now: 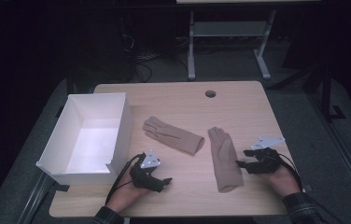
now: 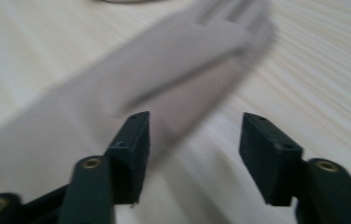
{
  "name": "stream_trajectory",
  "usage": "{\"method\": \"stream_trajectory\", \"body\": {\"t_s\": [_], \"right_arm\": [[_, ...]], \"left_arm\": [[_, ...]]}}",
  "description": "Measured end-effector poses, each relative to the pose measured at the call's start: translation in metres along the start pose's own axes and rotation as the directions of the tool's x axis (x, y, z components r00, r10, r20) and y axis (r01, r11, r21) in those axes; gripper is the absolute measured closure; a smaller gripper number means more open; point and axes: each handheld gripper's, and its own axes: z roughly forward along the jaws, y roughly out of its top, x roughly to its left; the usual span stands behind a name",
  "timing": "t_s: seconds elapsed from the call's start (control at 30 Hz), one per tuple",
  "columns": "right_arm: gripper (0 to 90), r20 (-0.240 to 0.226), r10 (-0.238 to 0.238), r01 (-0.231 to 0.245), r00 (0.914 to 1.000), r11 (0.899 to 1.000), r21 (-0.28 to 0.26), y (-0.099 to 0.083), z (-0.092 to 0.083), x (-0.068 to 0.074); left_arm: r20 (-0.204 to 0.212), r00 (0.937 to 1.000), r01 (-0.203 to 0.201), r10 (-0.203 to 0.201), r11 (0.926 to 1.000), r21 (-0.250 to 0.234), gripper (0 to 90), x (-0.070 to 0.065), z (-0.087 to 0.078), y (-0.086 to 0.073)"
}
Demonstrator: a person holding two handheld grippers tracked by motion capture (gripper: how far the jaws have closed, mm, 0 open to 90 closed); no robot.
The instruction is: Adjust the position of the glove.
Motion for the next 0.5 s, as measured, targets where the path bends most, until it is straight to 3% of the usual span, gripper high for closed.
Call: {"method": "stream_trajectory", "body": {"t_s": [0.03, 0.13, 0.3, 0.5], "right_arm": [[37.5, 0.021, 0.003, -0.003, 0.9998, 1.000, -0.013, -0.004, 0.000, -0.005], [29.3, 0.063, 0.093, -0.091, 0.9937, 0.995, -0.039, -0.016, 0.000, -0.025], [23.8, 0.091, 0.123, -0.118, 0.9883, 0.992, -0.051, -0.020, 0.001, -0.035], [19.1, 0.114, 0.134, -0.129, 0.9843, 0.990, -0.053, -0.026, 0.007, -0.038]], "left_arm": [[0.000, 1.0000, -0.001, 0.001, 1.0000, 0.002, 12.8, 0.000, 0.000, 0.000], [-0.006, 1.0000, 0.005, -0.005, 1.0000, 0.002, 12.8, 0.000, 0.000, 0.000], [-0.015, 0.9998, 0.016, -0.016, 0.9999, 0.007, 12.7, -0.001, 0.000, 0.001], [-0.012, 0.9998, 0.018, -0.018, 0.9986, 0.050, 13.5, -0.002, 0.001, 0.007]]}}
